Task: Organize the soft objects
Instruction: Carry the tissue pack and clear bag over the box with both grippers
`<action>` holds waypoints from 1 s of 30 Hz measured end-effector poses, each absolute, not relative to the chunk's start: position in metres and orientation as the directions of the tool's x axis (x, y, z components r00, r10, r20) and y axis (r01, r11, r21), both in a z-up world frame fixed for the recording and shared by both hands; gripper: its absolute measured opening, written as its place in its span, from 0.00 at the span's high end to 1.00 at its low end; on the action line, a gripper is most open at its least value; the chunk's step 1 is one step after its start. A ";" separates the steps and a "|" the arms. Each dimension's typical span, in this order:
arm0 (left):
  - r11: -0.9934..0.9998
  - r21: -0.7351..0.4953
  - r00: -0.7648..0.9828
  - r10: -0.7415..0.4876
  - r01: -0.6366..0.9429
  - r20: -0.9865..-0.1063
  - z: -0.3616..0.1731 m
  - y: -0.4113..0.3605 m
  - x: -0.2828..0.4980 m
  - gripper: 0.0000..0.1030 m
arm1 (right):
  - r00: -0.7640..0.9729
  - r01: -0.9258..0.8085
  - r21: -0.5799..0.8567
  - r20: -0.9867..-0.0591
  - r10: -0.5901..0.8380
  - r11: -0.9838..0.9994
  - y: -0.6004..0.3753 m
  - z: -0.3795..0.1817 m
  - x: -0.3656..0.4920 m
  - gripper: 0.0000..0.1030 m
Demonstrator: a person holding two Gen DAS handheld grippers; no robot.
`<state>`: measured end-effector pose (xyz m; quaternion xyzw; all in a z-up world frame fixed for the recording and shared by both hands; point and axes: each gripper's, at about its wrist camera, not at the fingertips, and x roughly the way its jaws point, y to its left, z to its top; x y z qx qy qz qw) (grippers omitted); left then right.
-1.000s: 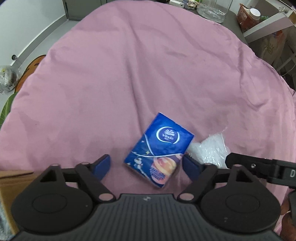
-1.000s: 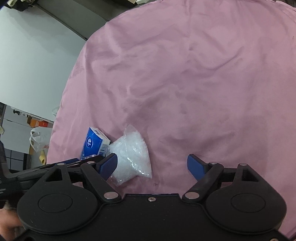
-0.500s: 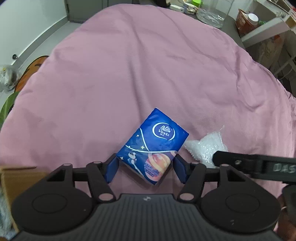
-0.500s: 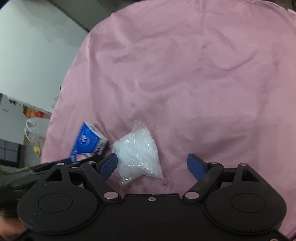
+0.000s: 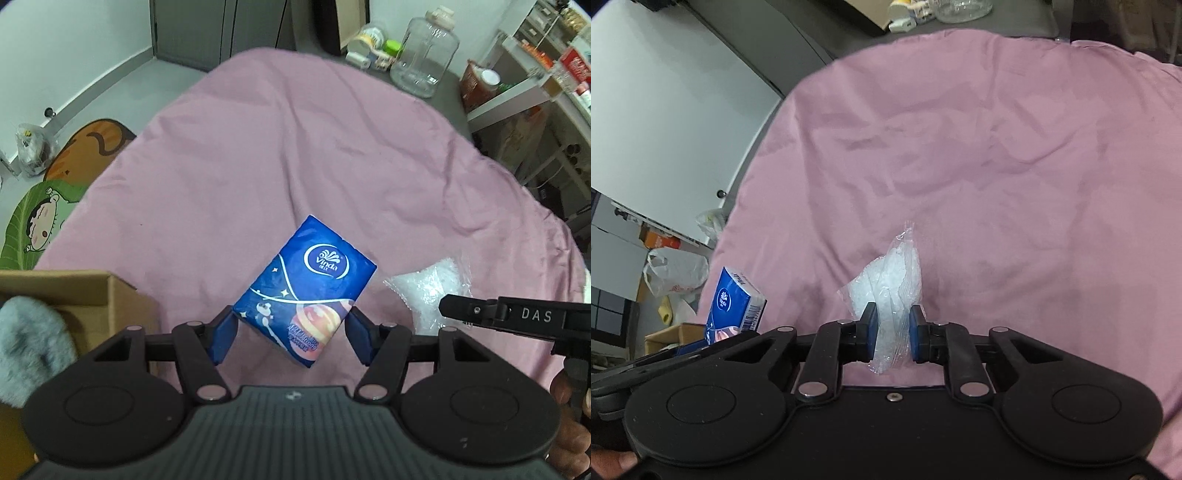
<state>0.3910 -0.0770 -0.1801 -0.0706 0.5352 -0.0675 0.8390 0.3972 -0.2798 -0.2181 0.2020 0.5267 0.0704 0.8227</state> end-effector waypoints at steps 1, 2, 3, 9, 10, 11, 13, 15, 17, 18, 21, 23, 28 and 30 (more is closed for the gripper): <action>0.980 -0.193 0.424 -0.191 0.037 -0.885 -0.178 -0.077 0.388 0.40 | 0.442 0.099 0.407 -0.836 0.326 0.908 -0.279 -0.214 0.391 0.84; 0.979 -0.199 0.428 -0.194 0.035 -0.883 -0.176 -0.076 0.384 0.40 | 0.448 0.098 0.403 -0.834 0.322 0.910 -0.278 -0.211 0.388 0.84; 0.978 -0.205 0.433 -0.198 0.029 -0.879 -0.173 -0.074 0.380 0.40 | 0.455 0.098 0.402 -0.832 0.318 0.911 -0.276 -0.208 0.384 0.83; 0.974 -0.224 0.463 -0.212 0.030 -0.860 -0.153 -0.066 0.349 0.40 | 0.489 0.074 0.388 -0.817 0.306 0.918 -0.266 -0.183 0.357 0.83; 0.974 -0.225 0.468 -0.214 0.034 -0.857 -0.149 -0.065 0.345 0.40 | 0.496 0.070 0.388 -0.813 0.305 0.919 -0.264 -0.178 0.354 0.83; 0.973 -0.226 0.473 -0.217 0.038 -0.854 -0.146 -0.063 0.341 0.40 | 0.503 0.066 0.387 -0.809 0.304 0.920 -0.263 -0.174 0.350 0.83; 0.973 -0.228 0.483 -0.221 0.045 -0.847 -0.139 -0.061 0.334 0.40 | 0.516 0.057 0.381 -0.802 0.299 0.923 -0.259 -0.165 0.343 0.83; 0.972 -0.229 0.494 -0.225 0.054 -0.840 -0.133 -0.059 0.327 0.40 | 0.528 0.050 0.380 -0.795 0.299 0.924 -0.257 -0.157 0.334 0.83; 0.971 -0.230 0.502 -0.229 0.061 -0.834 -0.128 -0.058 0.321 0.40 | 0.539 0.047 0.379 -0.789 0.296 0.924 -0.254 -0.152 0.328 0.83; 0.971 -0.231 0.505 -0.231 0.063 -0.831 -0.126 -0.056 0.318 0.40 | 0.544 0.044 0.377 -0.786 0.294 0.925 -0.253 -0.149 0.325 0.83; 0.970 -0.233 0.518 -0.234 0.069 -0.823 -0.118 -0.052 0.309 0.40 | 0.557 0.041 0.370 -0.779 0.287 0.928 -0.248 -0.142 0.315 0.83; 0.970 -0.233 0.526 -0.236 0.074 -0.817 -0.114 -0.050 0.304 0.40 | 0.567 0.032 0.367 -0.772 0.286 0.930 -0.245 -0.136 0.308 0.83; 0.969 -0.235 0.548 -0.239 0.078 -0.802 -0.103 -0.040 0.289 0.40 | 0.594 0.010 0.360 -0.753 0.285 0.933 -0.235 -0.121 0.295 0.83; 0.969 -0.236 0.556 -0.239 0.079 -0.796 -0.100 -0.036 0.284 0.40 | 0.602 0.006 0.360 -0.746 0.284 0.933 -0.232 -0.117 0.290 0.83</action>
